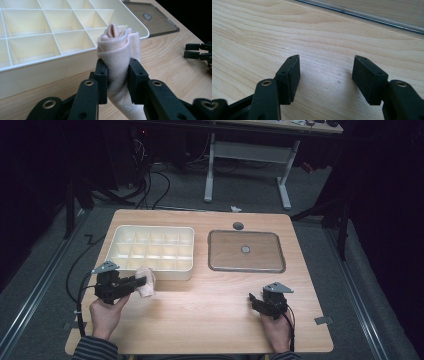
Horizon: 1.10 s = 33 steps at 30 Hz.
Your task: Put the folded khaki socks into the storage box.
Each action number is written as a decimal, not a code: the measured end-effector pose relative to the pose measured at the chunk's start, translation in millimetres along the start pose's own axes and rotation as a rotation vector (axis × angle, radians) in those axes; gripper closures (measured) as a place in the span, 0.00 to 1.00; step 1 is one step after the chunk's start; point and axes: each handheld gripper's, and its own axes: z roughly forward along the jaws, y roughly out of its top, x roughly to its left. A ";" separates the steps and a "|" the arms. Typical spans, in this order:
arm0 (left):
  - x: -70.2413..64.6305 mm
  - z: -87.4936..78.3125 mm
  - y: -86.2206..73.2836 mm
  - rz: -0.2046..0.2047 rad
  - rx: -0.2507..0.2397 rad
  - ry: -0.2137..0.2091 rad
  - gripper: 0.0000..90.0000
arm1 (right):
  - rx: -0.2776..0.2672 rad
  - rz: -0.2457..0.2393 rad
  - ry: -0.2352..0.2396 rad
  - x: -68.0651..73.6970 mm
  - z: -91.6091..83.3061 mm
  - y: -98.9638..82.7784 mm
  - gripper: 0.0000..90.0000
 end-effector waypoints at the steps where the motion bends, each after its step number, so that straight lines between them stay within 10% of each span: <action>1: 0.8 0.0 0.2 0.000 0.000 0.000 0.81 | 0.000 0.000 0.000 0.0 0.0 0.0 0.44; 33: -1.7 10.4 30.6 0.051 0.035 0.019 0.81 | 0.000 0.000 0.002 0.0 0.0 0.0 0.44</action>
